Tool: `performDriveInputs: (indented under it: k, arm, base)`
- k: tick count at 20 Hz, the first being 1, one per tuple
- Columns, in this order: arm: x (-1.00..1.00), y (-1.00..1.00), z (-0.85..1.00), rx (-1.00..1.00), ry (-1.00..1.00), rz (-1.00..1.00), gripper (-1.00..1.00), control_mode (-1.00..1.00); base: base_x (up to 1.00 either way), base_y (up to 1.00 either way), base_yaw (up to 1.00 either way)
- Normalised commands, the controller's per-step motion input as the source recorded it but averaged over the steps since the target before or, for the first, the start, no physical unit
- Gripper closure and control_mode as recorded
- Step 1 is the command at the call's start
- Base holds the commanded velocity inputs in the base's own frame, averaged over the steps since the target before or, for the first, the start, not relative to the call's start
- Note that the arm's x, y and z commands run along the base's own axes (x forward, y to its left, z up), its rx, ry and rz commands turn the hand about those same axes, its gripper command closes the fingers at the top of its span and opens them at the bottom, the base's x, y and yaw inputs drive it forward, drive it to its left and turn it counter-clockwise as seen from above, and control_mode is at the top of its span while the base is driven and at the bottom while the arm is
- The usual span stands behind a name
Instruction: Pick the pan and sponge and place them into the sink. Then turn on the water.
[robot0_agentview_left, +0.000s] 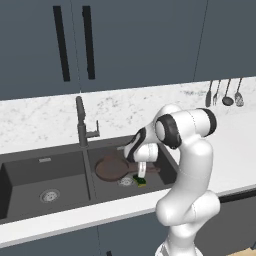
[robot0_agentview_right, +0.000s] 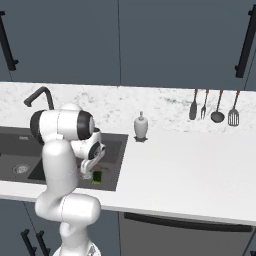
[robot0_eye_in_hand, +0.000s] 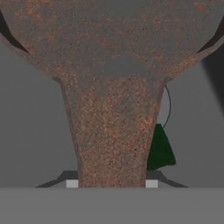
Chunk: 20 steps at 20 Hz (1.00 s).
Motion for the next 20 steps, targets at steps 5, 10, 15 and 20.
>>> performDriveInputs:
  k: [5,10,15,20]
  arm:
    - [0.22,-0.13,0.00,0.00,0.00,0.01,1.00,-1.00]
    - [0.02,0.00,-0.03,0.00,0.00,0.01,1.00,-1.00]
    - [0.00,0.00,-0.40,0.00,0.07,0.00,1.00,-1.00]
    - [0.00,0.00,-0.48,0.00,0.07,0.00,1.00,-1.00]
  base:
    - [0.00,0.00,0.00]
    - [0.00,0.00,0.00]
    - [0.00,0.00,0.00]
    - [0.00,0.00,0.00]
